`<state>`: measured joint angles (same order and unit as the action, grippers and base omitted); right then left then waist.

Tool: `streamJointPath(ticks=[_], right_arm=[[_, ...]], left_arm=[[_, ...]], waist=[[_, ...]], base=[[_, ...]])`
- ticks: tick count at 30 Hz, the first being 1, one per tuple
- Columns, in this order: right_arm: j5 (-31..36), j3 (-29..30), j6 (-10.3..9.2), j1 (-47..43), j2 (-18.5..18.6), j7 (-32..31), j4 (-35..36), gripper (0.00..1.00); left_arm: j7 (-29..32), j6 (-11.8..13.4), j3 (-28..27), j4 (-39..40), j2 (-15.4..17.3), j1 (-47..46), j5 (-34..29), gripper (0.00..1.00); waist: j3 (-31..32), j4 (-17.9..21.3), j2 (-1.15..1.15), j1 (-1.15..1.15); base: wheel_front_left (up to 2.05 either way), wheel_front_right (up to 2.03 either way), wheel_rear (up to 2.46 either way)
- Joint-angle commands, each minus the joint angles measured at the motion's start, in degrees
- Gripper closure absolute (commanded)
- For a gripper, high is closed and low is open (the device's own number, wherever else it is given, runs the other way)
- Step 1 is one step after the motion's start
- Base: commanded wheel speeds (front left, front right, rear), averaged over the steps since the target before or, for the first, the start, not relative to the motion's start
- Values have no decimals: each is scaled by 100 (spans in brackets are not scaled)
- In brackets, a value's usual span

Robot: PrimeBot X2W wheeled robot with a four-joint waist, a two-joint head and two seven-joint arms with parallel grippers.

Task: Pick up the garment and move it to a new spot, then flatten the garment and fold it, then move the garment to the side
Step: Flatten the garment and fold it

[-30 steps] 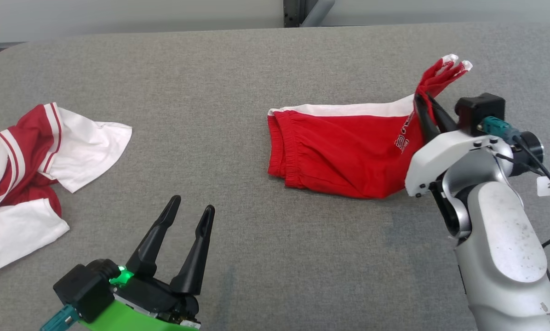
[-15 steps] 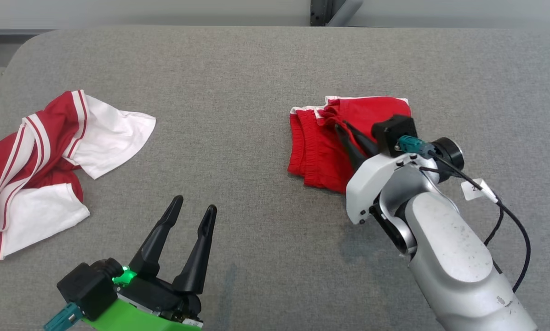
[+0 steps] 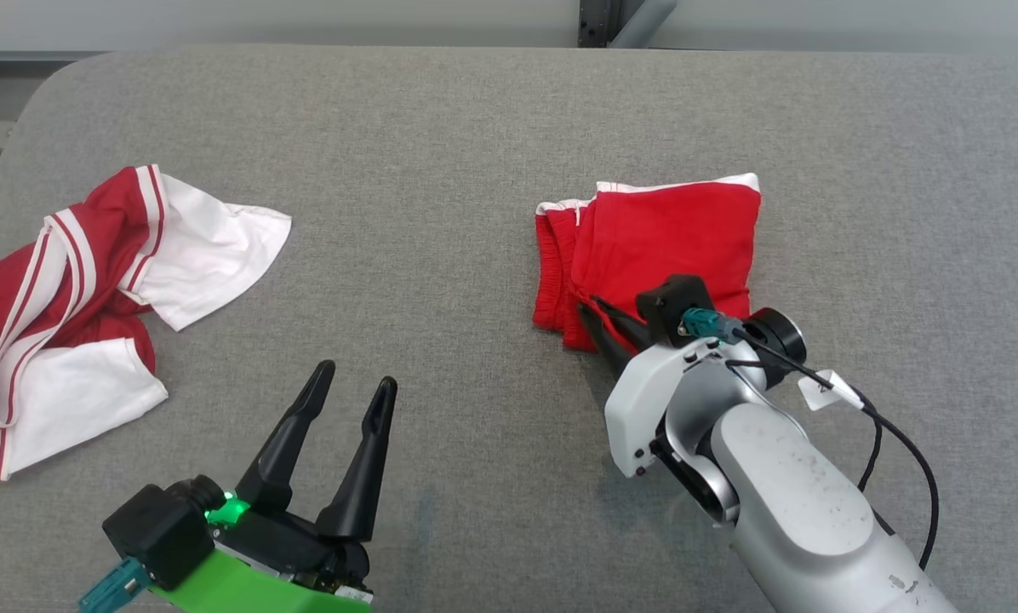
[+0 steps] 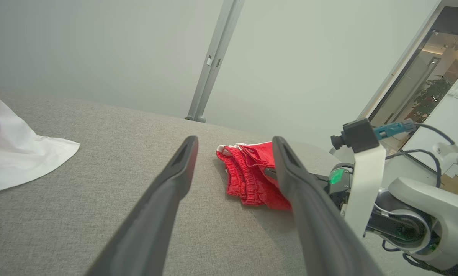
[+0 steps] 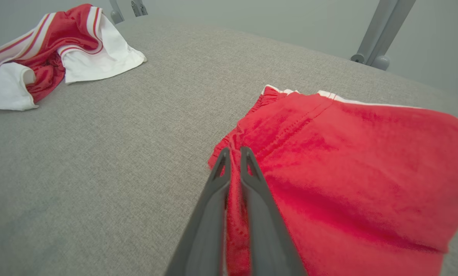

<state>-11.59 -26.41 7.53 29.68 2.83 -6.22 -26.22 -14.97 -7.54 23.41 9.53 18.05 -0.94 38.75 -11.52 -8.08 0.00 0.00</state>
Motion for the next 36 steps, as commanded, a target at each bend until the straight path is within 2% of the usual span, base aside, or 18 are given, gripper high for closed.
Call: streamJointPath(ticks=[1, 2, 3, 12, 16, 22, 27, 36], right_arm=[[-67, -39, -9, -94, 15, -36, -5, 73], [-75, -88, -9, -131, 14, -39, 8, 50], [-84, -117, -9, -164, 15, -29, 25, 0], [-340, -200, -9, -841, 16, 549, 452, 0], [-149, 132, -9, -1175, 14, 1134, 591, 0], [309, 987, -9, -1747, 14, 1971, 775, 0], [591, 1517, -9, -2361, 11, 2141, 964, 0], [597, 2161, -9, -3162, 14, 2148, 1838, 0]], left_arm=[[-15, 8, -6, -2, -18, 15, -31, 0], [-15, 8, -10, -4, -28, 19, -43, 0], [-16, 8, -4, -10, -37, 24, -57, 0], [-15, 8, -172, -299, -175, 284, -213, 0], [-16, 8, -569, -499, -365, 532, -457, 0], [-16, 45, -1305, -689, -700, 917, -894, 0], [-15, 31, -1833, -760, -892, 1131, -1222, 0], [-16, 5, -2449, -671, -1102, 1365, -1921, 0]], waist=[[31, 39, 0, 0], [43, 59, 0, 0], [59, 75, 0, 0], [427, 303, 0, 0], [679, 470, 0, 0], [954, 628, 0, 0], [1139, 648, 0, 0], [1337, 686, 0, 0]], base=[[0, 0, 0], [0, 0, 0], [0, 0, 0], [0, 0, 0], [0, 0, 0], [0, 0, 0], [0, 0, 0], [0, 0, 0]])
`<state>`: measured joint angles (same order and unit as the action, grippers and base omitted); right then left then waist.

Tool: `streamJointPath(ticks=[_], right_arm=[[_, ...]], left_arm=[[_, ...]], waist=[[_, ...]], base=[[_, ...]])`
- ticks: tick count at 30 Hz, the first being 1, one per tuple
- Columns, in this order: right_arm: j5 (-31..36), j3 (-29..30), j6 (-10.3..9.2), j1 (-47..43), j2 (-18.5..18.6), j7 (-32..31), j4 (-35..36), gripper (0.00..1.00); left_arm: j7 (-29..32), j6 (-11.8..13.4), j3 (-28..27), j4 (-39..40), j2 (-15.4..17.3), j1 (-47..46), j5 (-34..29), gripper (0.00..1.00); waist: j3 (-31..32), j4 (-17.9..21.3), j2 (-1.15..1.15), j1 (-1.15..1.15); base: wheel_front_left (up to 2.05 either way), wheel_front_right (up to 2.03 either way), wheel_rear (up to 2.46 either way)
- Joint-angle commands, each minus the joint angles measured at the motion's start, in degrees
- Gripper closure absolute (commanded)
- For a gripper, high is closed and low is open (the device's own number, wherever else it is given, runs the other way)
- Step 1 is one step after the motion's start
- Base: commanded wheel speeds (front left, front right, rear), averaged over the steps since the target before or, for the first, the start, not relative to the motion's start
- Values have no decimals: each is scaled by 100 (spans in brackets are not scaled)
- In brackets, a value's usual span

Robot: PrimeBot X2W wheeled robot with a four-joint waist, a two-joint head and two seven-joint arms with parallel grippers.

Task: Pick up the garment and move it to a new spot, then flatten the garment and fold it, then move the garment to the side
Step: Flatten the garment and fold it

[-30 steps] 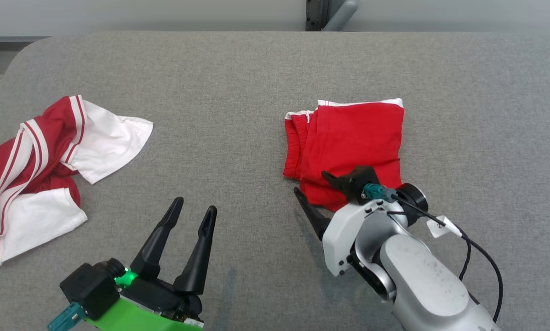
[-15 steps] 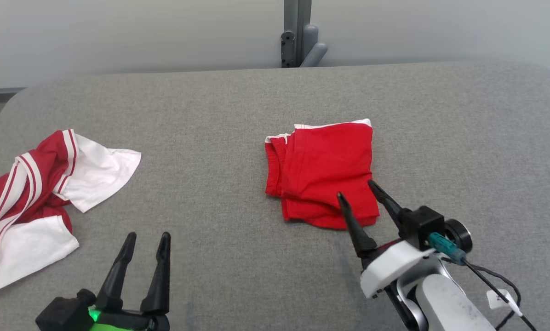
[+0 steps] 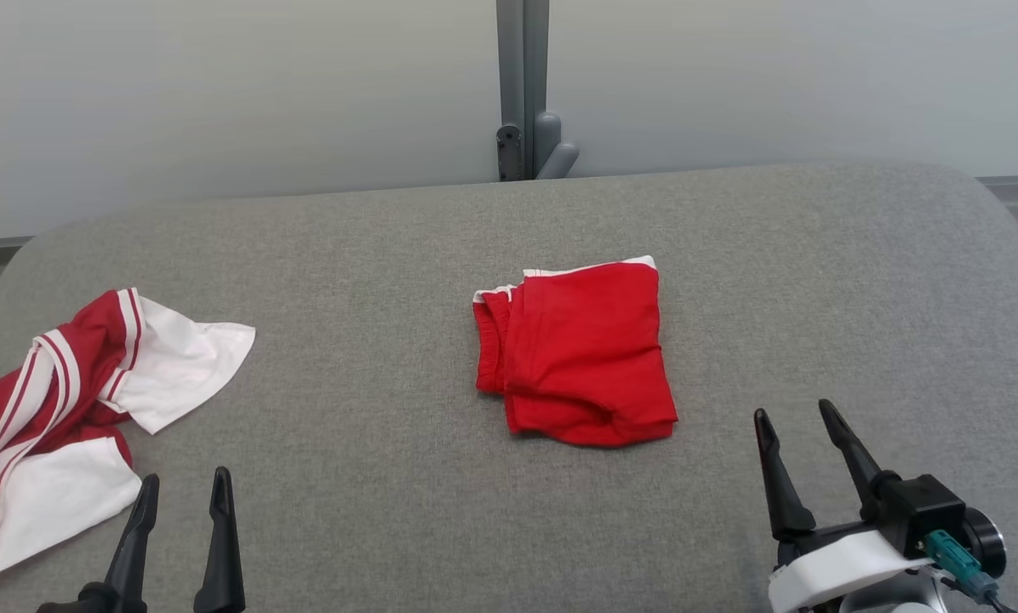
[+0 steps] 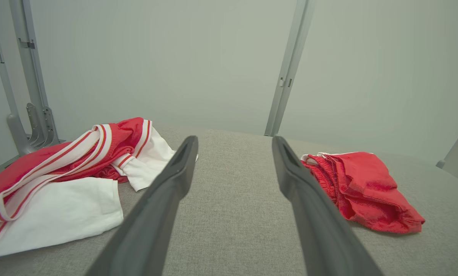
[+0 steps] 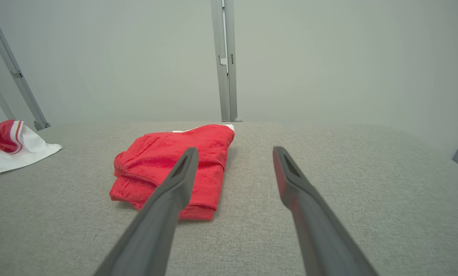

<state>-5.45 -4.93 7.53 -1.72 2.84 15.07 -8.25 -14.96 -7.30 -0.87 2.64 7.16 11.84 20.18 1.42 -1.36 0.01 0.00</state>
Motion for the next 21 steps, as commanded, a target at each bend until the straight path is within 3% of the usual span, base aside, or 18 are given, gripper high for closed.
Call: streamJointPath(ticks=[1, 9, 21], right_arm=[[-55, 96, -9, -109, 11, 19, 142, 0], [-49, 263, -9, -605, 13, 21, 477, 0], [-55, 148, -9, -794, 13, 22, 480, 0]], left_arm=[[-16, -22, -55, 22, -28, 123, -171, 0], [-16, -24, -142, 91, -211, 348, -570, 0], [-16, -26, -55, 4, -205, 447, -936, 0]], waist=[[74, 17, -1, 0], [238, 17, -1, 0], [313, -8, -1, 0]], base=[[0, 0, 0], [0, 0, 0], [0, 0, 0]])
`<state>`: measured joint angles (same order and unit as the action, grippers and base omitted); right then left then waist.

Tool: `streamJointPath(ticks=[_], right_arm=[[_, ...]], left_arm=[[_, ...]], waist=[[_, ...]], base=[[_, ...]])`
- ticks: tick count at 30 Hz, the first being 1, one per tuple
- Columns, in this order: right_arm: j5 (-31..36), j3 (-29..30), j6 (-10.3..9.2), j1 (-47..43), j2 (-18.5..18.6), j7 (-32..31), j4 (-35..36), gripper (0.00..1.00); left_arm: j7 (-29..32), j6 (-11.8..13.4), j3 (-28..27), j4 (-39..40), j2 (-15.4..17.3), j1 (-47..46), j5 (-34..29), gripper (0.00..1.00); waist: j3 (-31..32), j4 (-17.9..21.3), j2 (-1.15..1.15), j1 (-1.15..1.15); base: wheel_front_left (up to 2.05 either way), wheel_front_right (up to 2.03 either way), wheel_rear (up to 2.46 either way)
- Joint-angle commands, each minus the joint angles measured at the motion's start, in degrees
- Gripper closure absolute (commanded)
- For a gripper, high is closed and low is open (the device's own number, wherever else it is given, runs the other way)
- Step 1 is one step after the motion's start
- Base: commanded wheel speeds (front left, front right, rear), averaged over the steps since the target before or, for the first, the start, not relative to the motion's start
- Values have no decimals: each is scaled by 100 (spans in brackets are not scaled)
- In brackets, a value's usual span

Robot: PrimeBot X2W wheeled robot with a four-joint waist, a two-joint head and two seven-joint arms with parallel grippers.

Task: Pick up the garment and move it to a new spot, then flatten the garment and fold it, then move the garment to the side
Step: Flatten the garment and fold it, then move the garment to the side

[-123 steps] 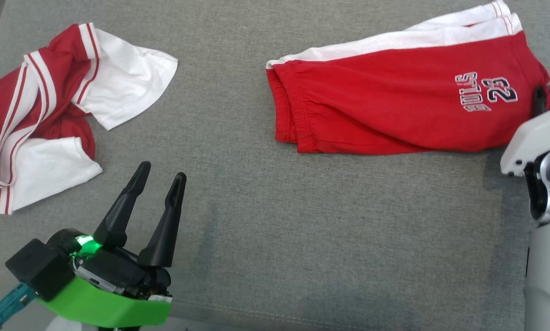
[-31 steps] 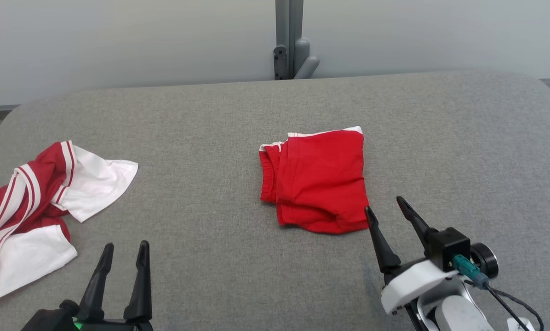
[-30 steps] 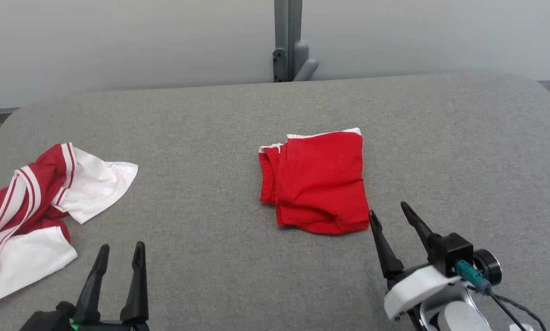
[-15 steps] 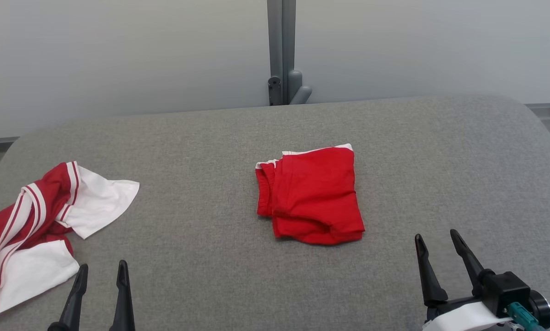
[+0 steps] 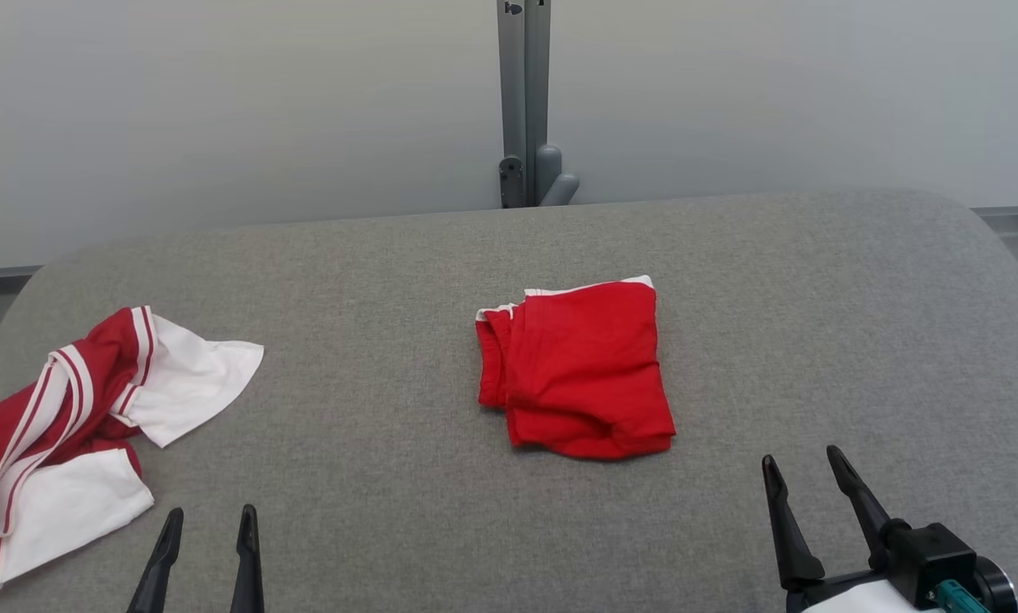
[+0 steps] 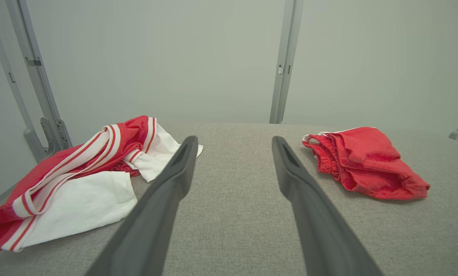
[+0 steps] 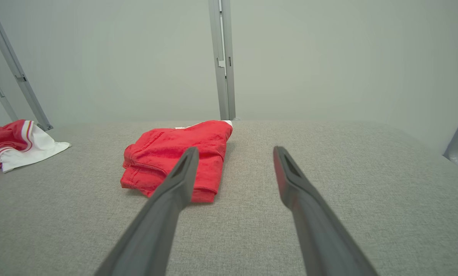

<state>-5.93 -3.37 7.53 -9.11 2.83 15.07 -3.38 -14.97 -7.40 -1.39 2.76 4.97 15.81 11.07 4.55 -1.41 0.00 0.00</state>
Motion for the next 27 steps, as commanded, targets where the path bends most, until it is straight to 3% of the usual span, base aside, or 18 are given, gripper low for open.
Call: streamJointPath(ticks=[1, 27], right_arm=[[-14, -8, -9, -60, 14, 22, -13, 0], [-88, -31, -9, 32, 14, 22, -196, 0]], left_arm=[[-15, -16, -5, -15, 11, 47, -38, 0], [-15, -17, 156, -151, 25, -60, -184, 0]], waist=[[3, -8, 0, 0], [38, -60, 0, 0]], base=[[0, 0, 0], [0, 0, 0]])
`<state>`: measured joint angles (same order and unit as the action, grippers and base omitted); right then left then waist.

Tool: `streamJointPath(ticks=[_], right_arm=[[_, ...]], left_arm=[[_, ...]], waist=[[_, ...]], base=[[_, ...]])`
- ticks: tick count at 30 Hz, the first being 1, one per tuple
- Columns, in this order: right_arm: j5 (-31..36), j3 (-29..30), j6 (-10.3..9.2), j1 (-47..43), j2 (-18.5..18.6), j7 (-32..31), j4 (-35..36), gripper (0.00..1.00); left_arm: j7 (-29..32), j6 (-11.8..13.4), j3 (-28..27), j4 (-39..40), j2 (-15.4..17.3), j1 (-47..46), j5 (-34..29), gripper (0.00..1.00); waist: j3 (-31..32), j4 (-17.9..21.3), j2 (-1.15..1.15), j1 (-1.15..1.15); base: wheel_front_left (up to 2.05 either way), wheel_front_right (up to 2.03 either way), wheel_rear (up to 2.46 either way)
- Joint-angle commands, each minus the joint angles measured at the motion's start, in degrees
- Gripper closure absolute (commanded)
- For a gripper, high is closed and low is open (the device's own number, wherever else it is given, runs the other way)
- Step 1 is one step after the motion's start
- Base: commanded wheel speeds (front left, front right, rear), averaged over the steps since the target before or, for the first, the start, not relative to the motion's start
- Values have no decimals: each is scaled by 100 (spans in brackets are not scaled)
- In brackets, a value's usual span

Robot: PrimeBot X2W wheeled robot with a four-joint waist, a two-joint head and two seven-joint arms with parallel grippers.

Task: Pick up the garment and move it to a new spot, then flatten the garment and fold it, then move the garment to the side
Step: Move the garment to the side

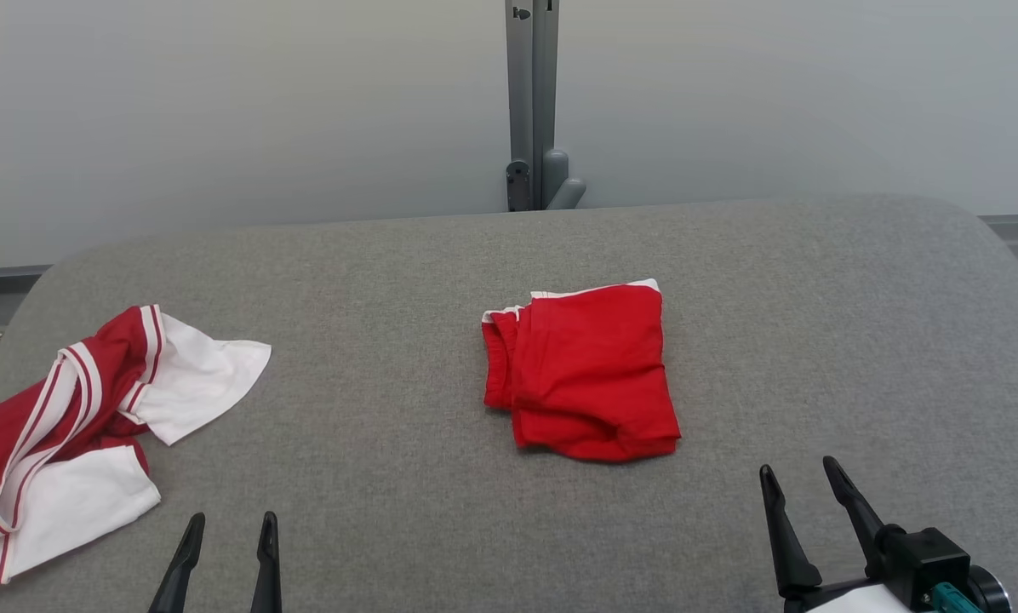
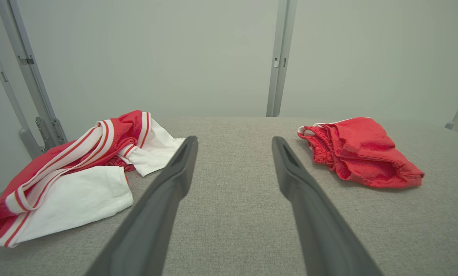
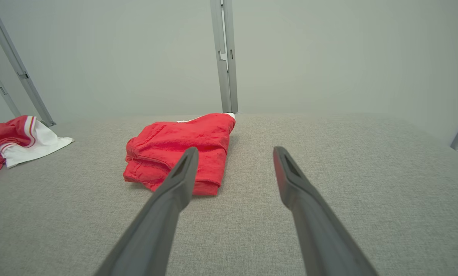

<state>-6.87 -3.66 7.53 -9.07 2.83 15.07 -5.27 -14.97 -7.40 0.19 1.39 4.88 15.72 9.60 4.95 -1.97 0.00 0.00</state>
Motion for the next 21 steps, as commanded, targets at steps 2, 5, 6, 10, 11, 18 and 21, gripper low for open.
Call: streamJointPath(ticks=[2, 5, 6, 10, 11, 18, 21], right_arm=[[-13, -14, -9, 46, 14, 22, -43, 0], [-59, -32, -9, 63, 14, 22, -89, 0], [-68, -34, -9, 69, 14, 22, -106, 0], [-131, -32, -9, 114, 14, 22, -184, 0], [-117, -37, -9, 132, 14, 22, -211, 0], [-231, -59, -9, 437, 12, 21, -674, 0], [-530, -122, -9, 770, 20, 21, -1126, 0]], left_arm=[[-15, -17, 10, -21, 45, -57, -32, 0], [-15, -17, 28, -41, 56, -57, -20, 0], [-15, -16, 38, -45, 58, -59, -23, 0], [-15, -17, 121, -21, 80, -87, -62, 0], [-15, -16, 141, -15, 91, -97, -67, 0], [-15, -17, 259, 8, 187, -153, -10, 0], [-15, -16, 330, 4, 243, -173, 31, 0]], waist=[[-7, -25, 0, 0], [-7, -55, 0, 0], [-9, -66, 0, 0], [-21, -131, 0, 0], [-27, -149, 0, 0], [-116, -335, 0, 0], [-192, -428, 0, 0]], base=[[0, 0, 0], [0, 0, 0], [0, 0, 0], [0, 0, 0], [0, 0, 0], [0, 0, 0], [0, 0, 0]])
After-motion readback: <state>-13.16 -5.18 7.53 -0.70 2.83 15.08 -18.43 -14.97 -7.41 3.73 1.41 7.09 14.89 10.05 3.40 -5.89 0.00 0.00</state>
